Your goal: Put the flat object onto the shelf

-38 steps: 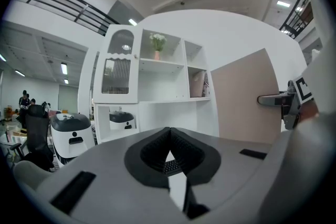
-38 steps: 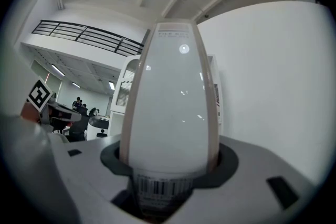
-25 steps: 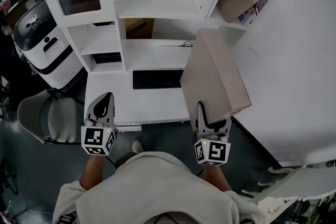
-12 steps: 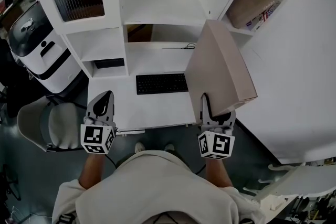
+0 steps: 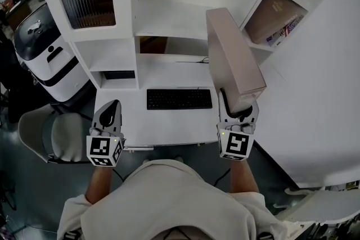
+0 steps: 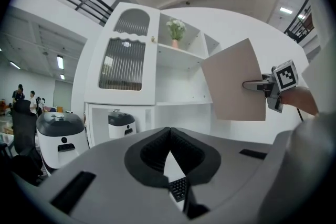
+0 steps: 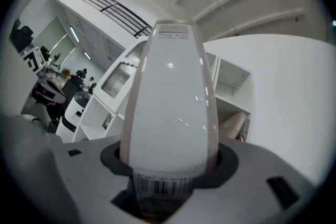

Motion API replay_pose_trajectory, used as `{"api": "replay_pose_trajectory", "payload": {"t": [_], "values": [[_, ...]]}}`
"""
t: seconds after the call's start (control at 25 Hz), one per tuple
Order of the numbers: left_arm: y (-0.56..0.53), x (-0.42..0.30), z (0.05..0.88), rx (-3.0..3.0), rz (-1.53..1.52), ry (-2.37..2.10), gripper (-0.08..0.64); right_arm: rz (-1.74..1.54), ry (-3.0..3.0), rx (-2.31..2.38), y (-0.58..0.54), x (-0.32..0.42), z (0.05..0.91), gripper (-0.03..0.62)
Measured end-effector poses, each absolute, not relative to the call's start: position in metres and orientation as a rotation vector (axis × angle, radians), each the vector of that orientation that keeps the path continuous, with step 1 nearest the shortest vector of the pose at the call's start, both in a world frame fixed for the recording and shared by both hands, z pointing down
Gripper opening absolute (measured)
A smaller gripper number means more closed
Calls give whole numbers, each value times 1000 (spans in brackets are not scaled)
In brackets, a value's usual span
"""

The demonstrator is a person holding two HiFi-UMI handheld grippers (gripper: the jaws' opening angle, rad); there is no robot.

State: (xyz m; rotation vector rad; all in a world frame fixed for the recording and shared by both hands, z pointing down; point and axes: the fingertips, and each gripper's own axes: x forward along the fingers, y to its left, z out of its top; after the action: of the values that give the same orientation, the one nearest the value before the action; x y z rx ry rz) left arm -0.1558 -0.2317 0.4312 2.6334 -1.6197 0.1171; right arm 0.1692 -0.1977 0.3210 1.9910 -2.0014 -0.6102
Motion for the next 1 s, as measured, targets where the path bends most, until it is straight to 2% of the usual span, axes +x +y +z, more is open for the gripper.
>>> {"api": "replay_pose_trajectory", "payload": {"t": [0.68, 1.0], "values": [[-238, -164, 435, 2548, 80, -1717, -8, -1090, -1652, 1483, -266, 131, 277, 279], [-234, -172, 437, 2515, 73, -1758, -8, -1124, -1542, 1316, -280, 111, 285, 278]]}}
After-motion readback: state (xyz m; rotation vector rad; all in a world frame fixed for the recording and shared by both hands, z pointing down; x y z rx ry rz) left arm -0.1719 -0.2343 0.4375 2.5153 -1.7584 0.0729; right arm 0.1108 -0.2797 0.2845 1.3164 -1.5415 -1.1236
